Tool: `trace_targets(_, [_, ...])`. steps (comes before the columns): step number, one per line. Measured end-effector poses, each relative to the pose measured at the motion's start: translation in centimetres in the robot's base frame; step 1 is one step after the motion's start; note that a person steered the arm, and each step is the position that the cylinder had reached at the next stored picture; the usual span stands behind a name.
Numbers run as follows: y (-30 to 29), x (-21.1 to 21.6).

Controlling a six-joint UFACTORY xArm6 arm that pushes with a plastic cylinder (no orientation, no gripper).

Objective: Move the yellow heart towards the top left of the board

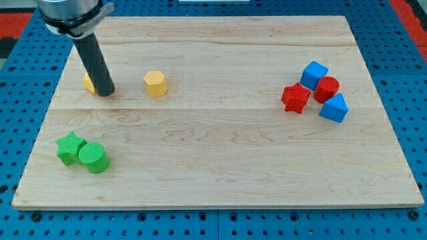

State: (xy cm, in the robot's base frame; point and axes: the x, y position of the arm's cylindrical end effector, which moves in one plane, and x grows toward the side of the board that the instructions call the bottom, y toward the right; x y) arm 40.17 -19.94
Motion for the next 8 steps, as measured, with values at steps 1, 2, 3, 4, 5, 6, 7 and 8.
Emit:
trace_targets(1, [-1.6,0.0])
trace_targets(2, [-1.8,-0.4])
trace_targets(3, [-2.3,-2.3])
trace_targets(4, [-2.4,-3.2])
trace_targets(5, [-2.6,-3.2])
trace_targets(6, [-3.1,-2.6])
trace_targets(7, [-4.4,-1.4])
trace_targets(8, [-5.9,-2.4])
